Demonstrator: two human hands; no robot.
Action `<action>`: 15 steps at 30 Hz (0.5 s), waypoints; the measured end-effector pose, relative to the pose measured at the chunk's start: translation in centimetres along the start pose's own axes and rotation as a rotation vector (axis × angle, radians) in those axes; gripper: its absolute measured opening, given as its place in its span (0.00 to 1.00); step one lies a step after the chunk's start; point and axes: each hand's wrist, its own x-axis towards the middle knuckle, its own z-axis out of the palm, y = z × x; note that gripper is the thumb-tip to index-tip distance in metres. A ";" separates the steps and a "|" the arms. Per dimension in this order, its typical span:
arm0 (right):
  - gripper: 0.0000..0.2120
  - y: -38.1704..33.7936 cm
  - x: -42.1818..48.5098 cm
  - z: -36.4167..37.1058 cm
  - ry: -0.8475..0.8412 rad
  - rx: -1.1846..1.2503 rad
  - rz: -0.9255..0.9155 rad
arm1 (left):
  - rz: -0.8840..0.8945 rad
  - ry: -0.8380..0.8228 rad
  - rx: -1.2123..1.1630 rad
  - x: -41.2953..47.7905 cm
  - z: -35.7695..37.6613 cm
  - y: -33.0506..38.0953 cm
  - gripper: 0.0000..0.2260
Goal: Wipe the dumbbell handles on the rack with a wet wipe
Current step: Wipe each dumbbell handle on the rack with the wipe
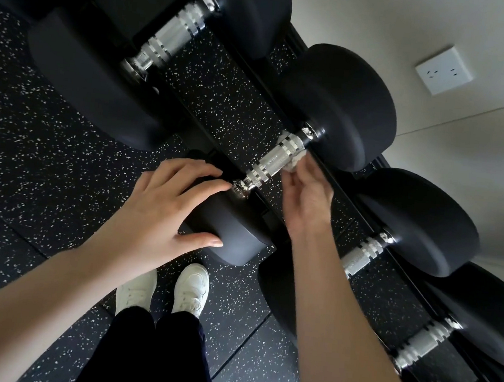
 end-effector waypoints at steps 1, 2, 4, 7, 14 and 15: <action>0.11 -0.6 0.4 0.3 -0.008 0.011 -0.022 | 0.001 0.003 -0.001 0.0 0.0 0.0 0.29; 0.11 -1.1 0.8 0.5 -0.019 0.012 -0.041 | 0.001 0.006 -0.003 0.0 0.1 0.0 0.29; 0.12 -1.3 1.2 0.5 -0.036 0.005 -0.054 | 0.001 0.011 -0.007 -0.1 0.1 -0.1 0.29; 0.17 0.0 1.0 -0.2 -0.056 -0.015 -0.006 | 0.008 0.018 -0.009 -0.1 0.2 -0.2 0.29; 0.20 2.5 -0.9 -2.2 -0.175 -0.221 0.123 | 0.001 0.009 -0.010 -0.2 0.2 -0.1 0.29; 0.20 2.3 -0.9 -2.2 -0.163 -0.252 0.126 | 0.000 0.009 -0.010 -0.2 0.2 -0.1 0.30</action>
